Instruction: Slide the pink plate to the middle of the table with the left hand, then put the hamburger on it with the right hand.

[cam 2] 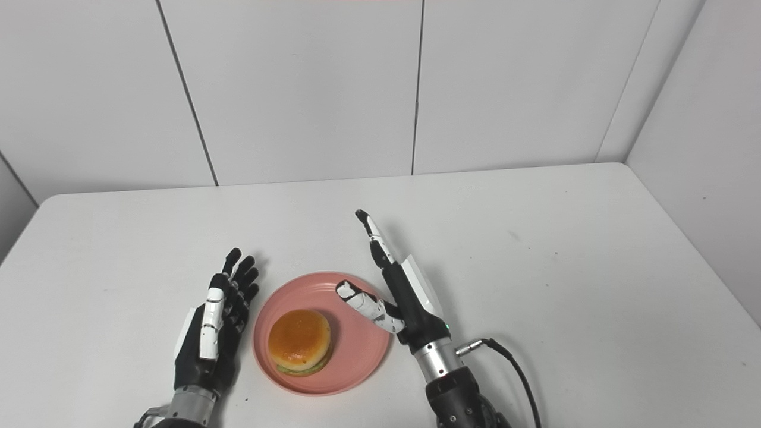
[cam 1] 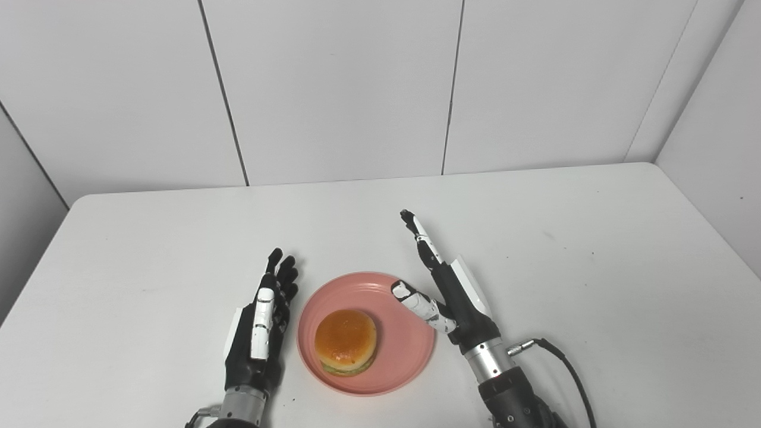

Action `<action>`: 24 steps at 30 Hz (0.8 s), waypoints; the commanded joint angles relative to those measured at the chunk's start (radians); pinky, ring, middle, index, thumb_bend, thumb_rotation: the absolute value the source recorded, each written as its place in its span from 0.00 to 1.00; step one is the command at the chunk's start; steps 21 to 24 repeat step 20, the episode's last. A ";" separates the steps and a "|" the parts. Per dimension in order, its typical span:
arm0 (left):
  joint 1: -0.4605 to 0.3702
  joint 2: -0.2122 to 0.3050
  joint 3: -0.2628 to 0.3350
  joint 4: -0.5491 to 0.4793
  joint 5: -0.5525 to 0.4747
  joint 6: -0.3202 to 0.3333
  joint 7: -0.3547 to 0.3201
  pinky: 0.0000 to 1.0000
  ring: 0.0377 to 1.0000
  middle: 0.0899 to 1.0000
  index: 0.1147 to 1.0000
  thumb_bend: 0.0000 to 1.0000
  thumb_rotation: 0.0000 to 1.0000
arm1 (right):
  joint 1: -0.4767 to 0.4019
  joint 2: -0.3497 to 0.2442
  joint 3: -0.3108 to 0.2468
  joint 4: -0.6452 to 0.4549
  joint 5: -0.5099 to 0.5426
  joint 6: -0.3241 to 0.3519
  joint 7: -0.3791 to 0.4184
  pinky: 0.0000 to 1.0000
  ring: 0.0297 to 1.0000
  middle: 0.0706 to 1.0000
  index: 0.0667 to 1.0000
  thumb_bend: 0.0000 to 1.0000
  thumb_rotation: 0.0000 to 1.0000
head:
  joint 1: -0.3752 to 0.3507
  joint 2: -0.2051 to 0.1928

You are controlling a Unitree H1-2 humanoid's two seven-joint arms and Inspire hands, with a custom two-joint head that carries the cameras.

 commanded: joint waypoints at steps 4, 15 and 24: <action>0.048 -0.006 0.002 0.030 0.009 0.017 0.011 1.00 0.98 0.97 0.97 0.57 1.00 | 0.002 0.019 -0.028 -0.060 0.014 0.005 -0.040 1.00 1.00 1.00 1.00 0.65 1.00 | 0.001 -0.003; 0.049 -0.009 0.002 0.026 0.005 0.020 0.010 1.00 0.99 0.98 0.98 0.57 1.00 | 0.042 0.063 -0.068 -0.072 0.039 0.037 -0.081 1.00 1.00 1.00 1.00 0.66 1.00 | 0.002 0.000; 0.051 -0.005 -0.012 0.021 0.022 0.010 0.004 1.00 1.00 1.00 1.00 0.57 1.00 | 0.065 0.085 -0.082 -0.040 0.112 0.023 -0.075 1.00 1.00 1.00 1.00 0.63 1.00 | 0.017 0.007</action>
